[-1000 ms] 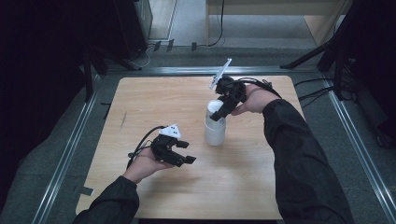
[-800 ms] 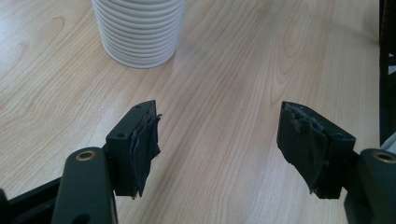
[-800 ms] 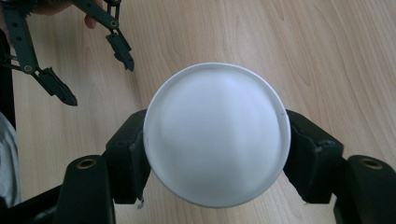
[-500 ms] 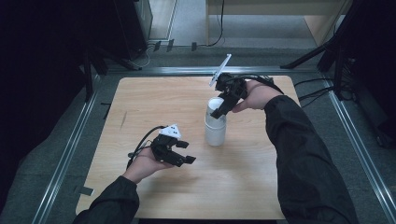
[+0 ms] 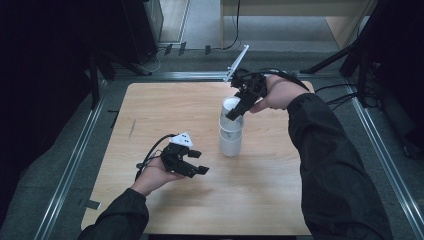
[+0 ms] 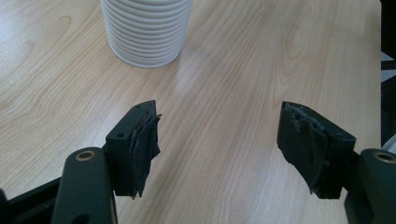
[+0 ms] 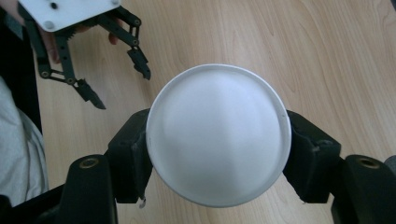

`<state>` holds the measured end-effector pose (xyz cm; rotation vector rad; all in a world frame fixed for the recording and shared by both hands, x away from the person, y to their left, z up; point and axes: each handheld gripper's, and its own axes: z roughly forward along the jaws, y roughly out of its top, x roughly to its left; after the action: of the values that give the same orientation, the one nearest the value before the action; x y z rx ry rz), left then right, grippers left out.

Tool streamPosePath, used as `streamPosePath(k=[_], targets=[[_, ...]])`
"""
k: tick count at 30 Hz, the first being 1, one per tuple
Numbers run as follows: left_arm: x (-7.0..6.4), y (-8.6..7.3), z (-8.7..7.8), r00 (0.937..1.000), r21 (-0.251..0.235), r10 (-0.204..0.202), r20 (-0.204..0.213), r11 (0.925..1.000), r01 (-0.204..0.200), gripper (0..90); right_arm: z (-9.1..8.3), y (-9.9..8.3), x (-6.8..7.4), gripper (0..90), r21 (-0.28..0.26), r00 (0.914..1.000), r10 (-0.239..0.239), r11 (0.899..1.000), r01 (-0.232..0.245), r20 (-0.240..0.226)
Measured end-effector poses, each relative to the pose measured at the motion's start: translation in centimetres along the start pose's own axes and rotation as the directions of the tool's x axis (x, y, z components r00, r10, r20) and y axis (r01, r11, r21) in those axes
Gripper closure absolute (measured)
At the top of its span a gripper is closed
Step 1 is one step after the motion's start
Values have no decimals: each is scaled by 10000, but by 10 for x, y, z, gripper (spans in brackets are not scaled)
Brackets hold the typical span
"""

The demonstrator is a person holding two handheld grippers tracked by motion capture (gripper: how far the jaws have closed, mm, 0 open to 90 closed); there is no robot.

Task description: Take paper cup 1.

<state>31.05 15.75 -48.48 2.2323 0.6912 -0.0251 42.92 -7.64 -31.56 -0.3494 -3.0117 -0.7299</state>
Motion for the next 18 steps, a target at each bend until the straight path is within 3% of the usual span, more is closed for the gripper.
streamPosePath(k=[8,12,15,18], targets=[[1,1,-2,9997,-246,-165,203,9996,170,271,-31,7,9,337,-117,9992,-2,9999,7,396],[4,1,-2,9995,-205,-179,242,9996,184,268,-48,13,21,337,-94,9970,-412,9991,419,649],[6,0,-4,9994,-264,-258,229,9993,264,266,-58,15,32,339,-266,9976,-527,9982,539,456],[6,0,-5,9997,-297,-184,172,9994,189,266,-59,13,42,341,-248,9949,-940,9952,949,371]])
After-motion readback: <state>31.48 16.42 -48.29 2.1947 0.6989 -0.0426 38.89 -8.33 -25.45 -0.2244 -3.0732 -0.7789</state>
